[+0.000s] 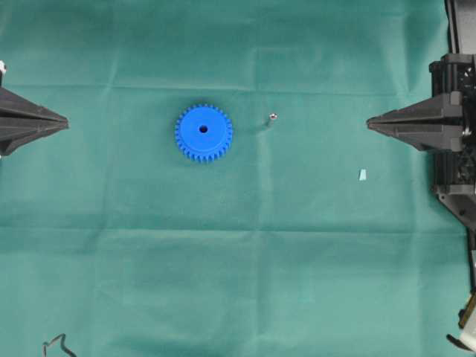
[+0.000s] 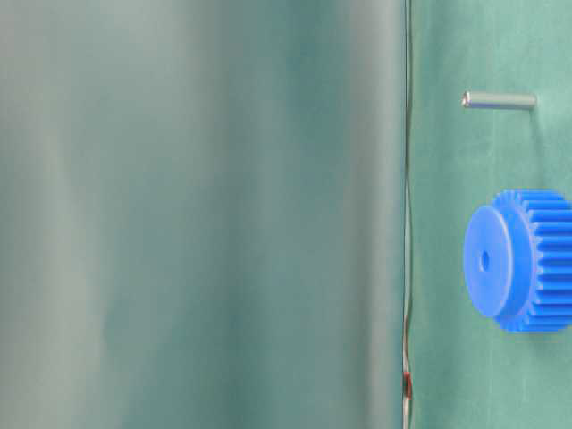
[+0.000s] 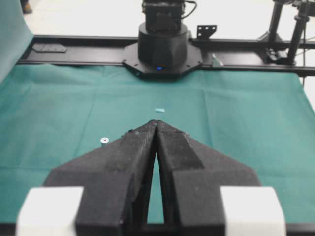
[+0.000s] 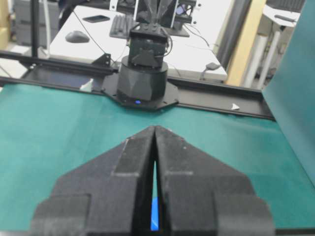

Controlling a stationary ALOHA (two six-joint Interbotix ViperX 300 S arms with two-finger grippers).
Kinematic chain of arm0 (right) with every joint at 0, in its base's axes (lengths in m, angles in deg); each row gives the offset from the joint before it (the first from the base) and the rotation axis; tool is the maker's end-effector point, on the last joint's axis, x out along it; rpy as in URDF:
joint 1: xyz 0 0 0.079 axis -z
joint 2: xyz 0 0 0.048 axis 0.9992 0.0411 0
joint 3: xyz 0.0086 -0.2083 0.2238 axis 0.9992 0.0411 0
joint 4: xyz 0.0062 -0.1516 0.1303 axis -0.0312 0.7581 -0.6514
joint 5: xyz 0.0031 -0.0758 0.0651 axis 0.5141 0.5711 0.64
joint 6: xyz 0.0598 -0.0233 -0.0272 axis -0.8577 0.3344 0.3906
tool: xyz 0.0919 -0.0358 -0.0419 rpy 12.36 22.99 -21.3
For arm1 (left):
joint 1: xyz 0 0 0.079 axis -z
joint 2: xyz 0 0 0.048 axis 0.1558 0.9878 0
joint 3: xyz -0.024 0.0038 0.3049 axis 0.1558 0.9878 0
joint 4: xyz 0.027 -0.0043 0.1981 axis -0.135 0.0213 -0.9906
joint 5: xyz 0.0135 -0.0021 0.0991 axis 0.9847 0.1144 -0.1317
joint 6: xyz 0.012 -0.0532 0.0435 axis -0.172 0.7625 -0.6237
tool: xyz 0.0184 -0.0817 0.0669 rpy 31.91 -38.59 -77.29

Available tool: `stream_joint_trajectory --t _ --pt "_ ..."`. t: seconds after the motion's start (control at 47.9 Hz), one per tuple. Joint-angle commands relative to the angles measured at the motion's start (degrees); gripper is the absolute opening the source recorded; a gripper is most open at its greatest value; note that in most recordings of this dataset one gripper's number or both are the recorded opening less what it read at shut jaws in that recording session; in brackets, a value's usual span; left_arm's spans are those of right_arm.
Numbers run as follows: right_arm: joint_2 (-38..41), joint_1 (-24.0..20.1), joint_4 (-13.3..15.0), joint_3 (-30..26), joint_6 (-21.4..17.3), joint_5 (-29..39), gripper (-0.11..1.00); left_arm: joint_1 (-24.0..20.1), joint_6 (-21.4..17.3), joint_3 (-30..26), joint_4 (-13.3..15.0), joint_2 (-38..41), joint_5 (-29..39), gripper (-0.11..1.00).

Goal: Insert the shaft into the center hole of the gear.
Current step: 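Move the right gripper left toward the small silver shaft, fingers open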

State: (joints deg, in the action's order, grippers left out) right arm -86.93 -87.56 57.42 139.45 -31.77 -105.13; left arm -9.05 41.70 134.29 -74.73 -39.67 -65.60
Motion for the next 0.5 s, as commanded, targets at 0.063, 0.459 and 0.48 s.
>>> stream_joint_trajectory --t 0.063,0.459,0.48 --pt "0.97 0.35 0.0 -1.05 0.44 0.97 0.02 0.0 0.62 -2.72 -0.62 0.79 2.9 0.0" --pt "4.92 6.15 -2.64 -1.14 -0.44 2.72 0.03 0.0 0.97 -2.72 -0.62 0.79 3.52 0.0" --pt "5.27 6.5 -2.64 -1.05 -0.44 2.72 0.03 0.0 0.97 -2.72 -0.62 0.88 3.6 0.0"
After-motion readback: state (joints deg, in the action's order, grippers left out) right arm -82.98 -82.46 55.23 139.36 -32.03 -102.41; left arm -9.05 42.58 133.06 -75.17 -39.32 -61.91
